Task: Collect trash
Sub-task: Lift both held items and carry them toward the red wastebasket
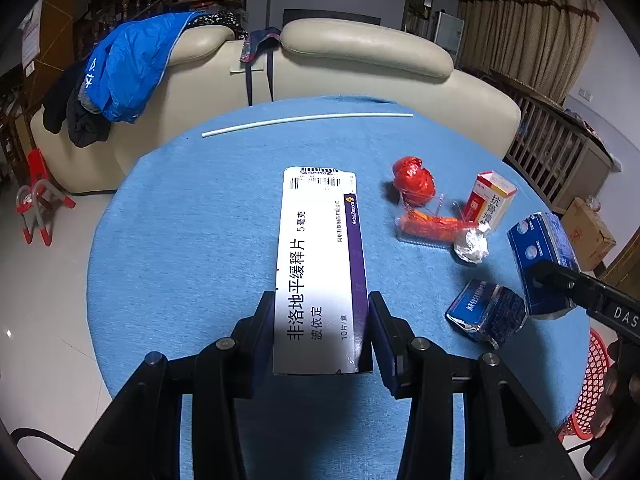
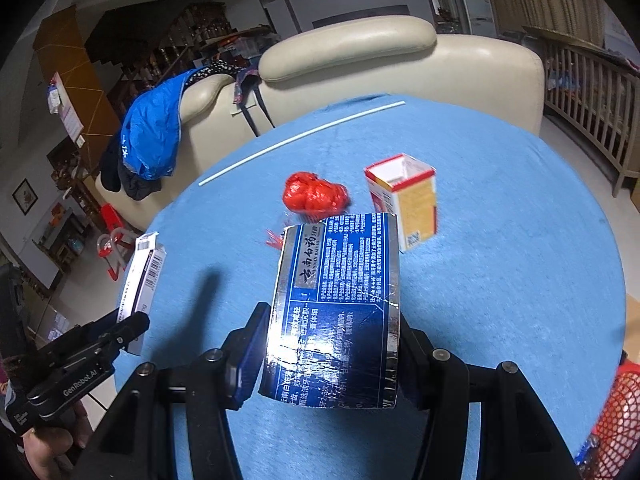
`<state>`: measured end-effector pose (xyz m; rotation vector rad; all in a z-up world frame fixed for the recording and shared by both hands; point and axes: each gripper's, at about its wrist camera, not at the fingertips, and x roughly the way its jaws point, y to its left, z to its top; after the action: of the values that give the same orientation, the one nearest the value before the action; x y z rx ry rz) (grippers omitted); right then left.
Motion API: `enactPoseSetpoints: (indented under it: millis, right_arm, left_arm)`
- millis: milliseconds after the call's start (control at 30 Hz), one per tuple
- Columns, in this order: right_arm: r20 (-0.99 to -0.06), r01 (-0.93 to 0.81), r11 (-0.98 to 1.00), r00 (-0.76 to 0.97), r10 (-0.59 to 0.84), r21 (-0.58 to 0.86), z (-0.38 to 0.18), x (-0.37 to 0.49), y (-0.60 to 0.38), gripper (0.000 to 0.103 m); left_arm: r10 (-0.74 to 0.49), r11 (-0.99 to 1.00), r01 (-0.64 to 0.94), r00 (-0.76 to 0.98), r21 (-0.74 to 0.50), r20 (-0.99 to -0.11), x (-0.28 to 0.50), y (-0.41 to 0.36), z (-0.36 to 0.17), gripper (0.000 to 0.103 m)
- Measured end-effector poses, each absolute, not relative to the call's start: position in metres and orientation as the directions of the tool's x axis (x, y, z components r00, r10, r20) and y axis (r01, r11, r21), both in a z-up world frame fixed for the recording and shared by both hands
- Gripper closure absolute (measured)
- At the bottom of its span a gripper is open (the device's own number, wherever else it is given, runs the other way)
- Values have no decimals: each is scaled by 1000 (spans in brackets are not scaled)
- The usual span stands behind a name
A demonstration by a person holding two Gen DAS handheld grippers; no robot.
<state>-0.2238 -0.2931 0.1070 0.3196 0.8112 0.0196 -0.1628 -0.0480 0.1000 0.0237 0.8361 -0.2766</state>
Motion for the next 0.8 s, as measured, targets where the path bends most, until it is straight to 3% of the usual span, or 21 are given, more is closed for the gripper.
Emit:
enactPoseSetpoints:
  millis: [800]
  right_arm:
    - [-705, 156, 956, 706, 67, 248, 109, -252, -314, 44]
  left_arm:
    - [-263, 945, 318, 614, -72, -744, -171, -87, 104, 56]
